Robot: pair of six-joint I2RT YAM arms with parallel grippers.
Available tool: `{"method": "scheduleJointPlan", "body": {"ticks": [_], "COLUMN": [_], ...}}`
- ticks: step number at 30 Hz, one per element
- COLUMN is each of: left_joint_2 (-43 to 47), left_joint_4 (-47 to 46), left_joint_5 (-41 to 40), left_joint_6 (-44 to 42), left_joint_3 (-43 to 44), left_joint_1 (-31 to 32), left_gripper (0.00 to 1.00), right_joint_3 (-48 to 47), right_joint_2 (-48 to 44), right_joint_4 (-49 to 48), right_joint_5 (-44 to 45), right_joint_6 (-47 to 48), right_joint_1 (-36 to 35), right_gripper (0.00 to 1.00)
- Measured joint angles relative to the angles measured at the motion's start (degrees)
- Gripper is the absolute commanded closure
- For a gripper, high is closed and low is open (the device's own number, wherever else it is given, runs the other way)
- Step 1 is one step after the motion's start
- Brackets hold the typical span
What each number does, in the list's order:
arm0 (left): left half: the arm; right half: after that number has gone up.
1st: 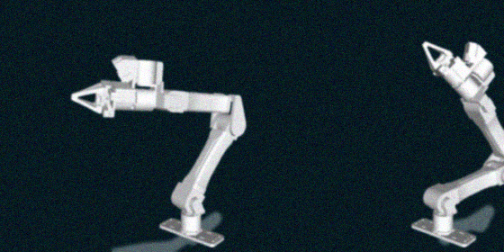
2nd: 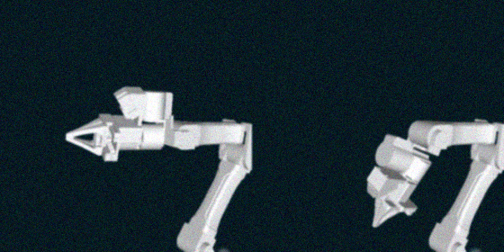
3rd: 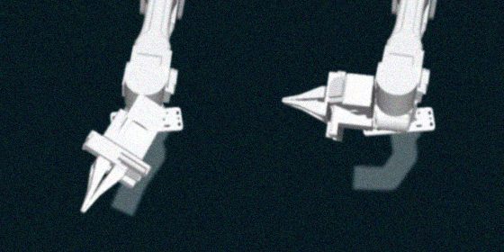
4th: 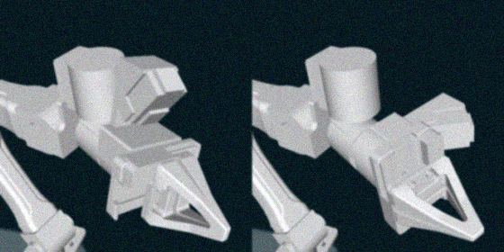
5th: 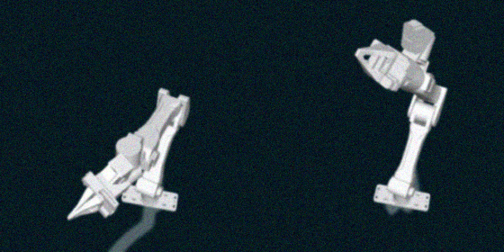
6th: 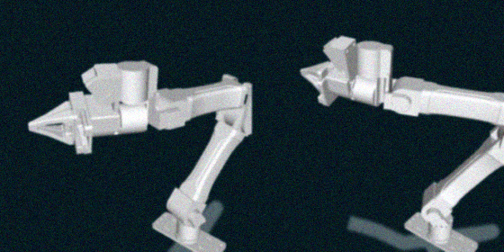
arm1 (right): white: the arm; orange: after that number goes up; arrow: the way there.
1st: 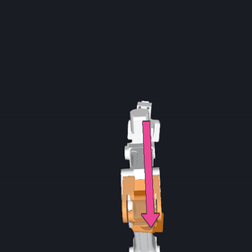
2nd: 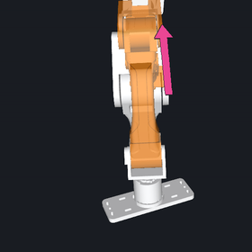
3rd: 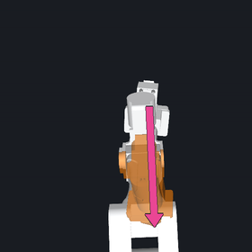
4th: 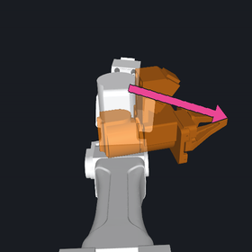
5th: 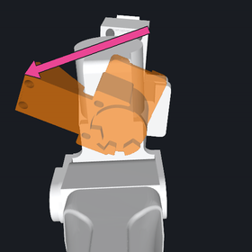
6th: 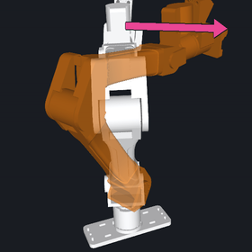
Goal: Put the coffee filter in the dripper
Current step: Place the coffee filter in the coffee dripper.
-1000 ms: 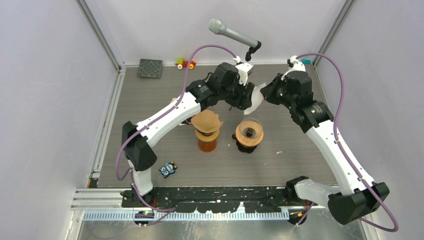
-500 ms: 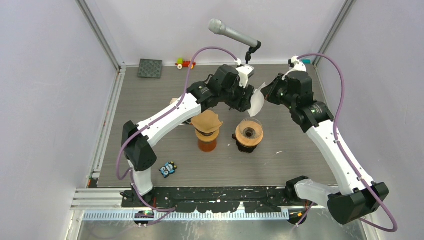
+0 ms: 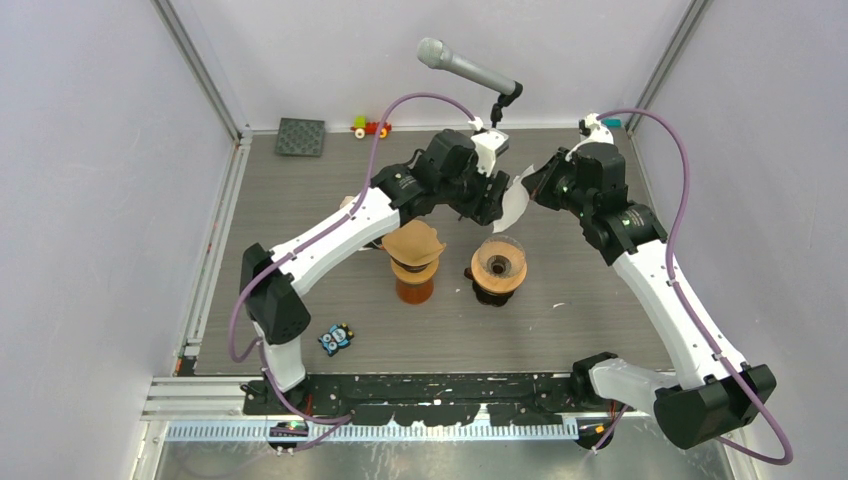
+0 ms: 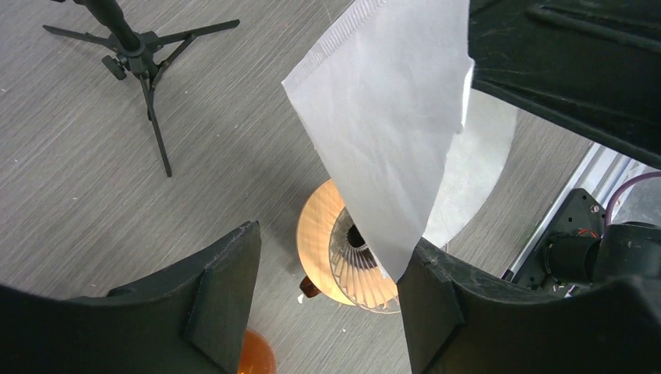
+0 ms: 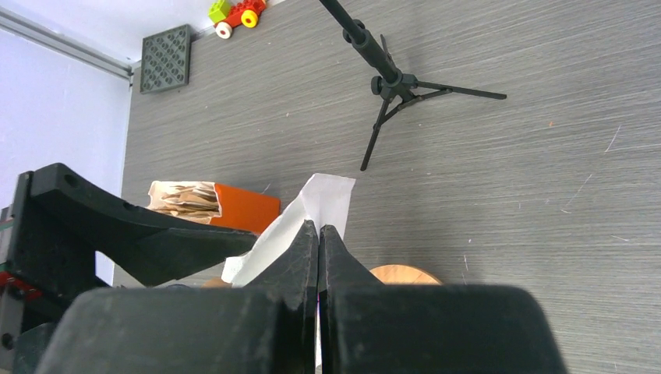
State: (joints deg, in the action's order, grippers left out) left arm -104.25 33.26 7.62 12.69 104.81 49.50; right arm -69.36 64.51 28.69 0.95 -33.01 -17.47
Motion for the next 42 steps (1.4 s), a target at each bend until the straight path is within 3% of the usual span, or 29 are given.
{"method": "scheduleJointPlan", "body": {"ticks": [26,37,42], "left_joint_2": [2.58,2.43,1.88], "left_joint_4": [-0.22,-0.24,-0.26], "left_joint_5": [-2.25,-5.9,-7.61], "left_joint_6": [-4.02,-7.72,-9.14], "left_joint_3": [0.0,0.0,0.0], "left_joint_1": [0.81,3.19,3.8], "left_gripper": [0.29,0.41,0.42], "right_joint_3": [0.2,1.46,1.7], "right_joint_2": [2.51,2.51,2.51], "right_joint_4": [-0.48,-1.62,-1.95], "right_joint_5": [-6.21,-9.44,-10.54], "right_joint_6": [-4.96,-7.91,-8.59], "right_joint_1": [2.23,4.37,4.87], "right_gripper": [1.0,1.0,1.0]}}
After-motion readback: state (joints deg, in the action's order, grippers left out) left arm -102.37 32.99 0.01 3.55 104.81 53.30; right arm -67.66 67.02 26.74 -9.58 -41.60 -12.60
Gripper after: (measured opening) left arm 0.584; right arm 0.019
